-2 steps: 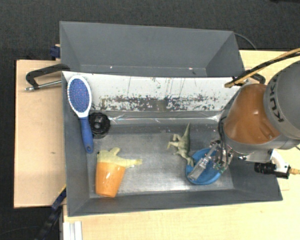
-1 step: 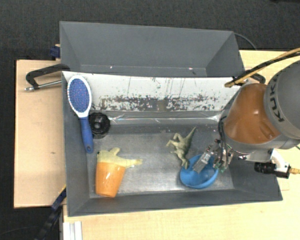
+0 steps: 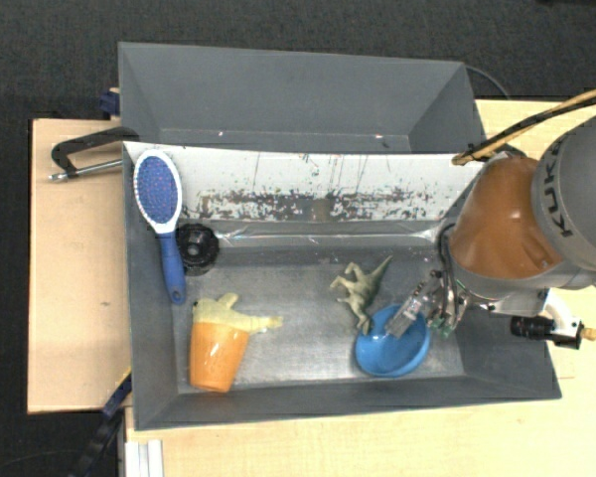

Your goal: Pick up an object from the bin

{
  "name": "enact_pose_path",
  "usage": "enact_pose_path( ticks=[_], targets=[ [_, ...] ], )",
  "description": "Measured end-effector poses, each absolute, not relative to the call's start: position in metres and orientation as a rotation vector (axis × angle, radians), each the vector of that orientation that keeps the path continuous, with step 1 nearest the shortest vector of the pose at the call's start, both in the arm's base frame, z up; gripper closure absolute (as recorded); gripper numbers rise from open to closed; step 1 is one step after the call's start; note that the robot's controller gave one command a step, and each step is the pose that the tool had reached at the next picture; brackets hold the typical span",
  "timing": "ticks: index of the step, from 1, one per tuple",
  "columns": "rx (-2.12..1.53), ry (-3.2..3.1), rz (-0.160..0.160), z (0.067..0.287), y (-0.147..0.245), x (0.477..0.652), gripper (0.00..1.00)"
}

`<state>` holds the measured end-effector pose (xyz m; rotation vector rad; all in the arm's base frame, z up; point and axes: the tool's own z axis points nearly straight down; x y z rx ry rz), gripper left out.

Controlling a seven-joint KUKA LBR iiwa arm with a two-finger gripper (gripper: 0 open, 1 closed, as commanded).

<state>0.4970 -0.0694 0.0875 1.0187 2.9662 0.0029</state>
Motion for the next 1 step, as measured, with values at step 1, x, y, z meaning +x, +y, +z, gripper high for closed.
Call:
enact_pose_path(
  ticks=[1],
  targets=[
    [1.016,2.968,0.003,0.0918,-0.0691,0.4981,1.00]
  ],
)
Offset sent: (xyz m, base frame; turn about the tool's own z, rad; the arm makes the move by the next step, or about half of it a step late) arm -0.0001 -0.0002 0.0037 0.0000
